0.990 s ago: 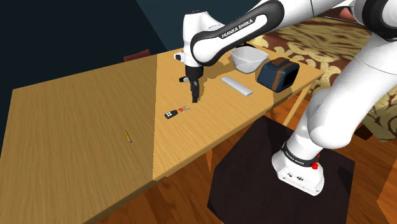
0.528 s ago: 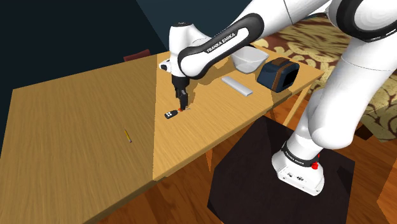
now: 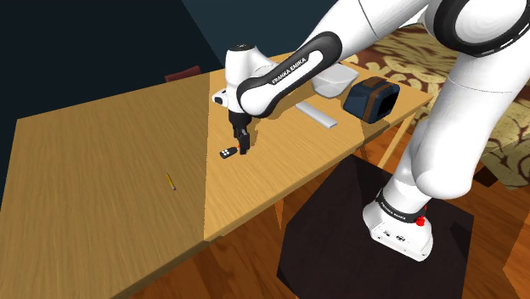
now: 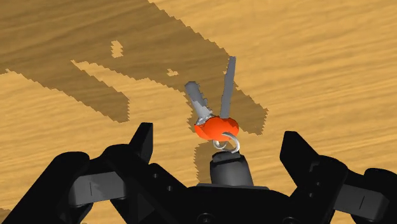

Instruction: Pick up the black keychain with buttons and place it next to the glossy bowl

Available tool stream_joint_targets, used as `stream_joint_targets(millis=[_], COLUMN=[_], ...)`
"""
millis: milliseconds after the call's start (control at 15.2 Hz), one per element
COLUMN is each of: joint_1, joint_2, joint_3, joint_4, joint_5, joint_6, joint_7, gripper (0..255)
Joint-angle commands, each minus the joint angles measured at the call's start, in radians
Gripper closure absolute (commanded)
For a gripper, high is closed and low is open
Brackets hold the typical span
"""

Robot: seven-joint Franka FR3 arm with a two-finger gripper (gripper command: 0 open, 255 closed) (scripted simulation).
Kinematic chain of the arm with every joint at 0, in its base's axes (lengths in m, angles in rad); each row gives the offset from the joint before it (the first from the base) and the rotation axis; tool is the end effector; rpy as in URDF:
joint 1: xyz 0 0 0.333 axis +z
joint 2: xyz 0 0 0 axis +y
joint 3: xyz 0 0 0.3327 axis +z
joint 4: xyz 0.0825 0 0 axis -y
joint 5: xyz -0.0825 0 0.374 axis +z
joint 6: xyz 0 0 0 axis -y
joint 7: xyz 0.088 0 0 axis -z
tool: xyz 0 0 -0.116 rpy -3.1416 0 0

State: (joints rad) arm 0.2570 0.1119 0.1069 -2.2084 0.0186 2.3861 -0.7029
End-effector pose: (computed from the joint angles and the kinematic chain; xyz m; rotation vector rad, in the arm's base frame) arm 0.5090 0.1936 0.3504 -2.7031 -1.5704 -0.1089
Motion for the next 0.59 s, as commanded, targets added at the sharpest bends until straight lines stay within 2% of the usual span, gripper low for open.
stream_joint_targets(millis=[0,264,330,528], joint_1=[0.000,0.000,0.000,0.000], joint_2=[0.002,0.002,0.002,0.002], joint_3=[0.000,0.000,0.000,0.000], joint_4=[-0.001,-0.001,-0.001,-0.001], joint_5=[0.000,0.000,0.000,0.000], joint_6=[0.003,0.003,0.003,0.003], joint_7=[0.000,0.000,0.000,0.000], gripper=[0,0,255,255])
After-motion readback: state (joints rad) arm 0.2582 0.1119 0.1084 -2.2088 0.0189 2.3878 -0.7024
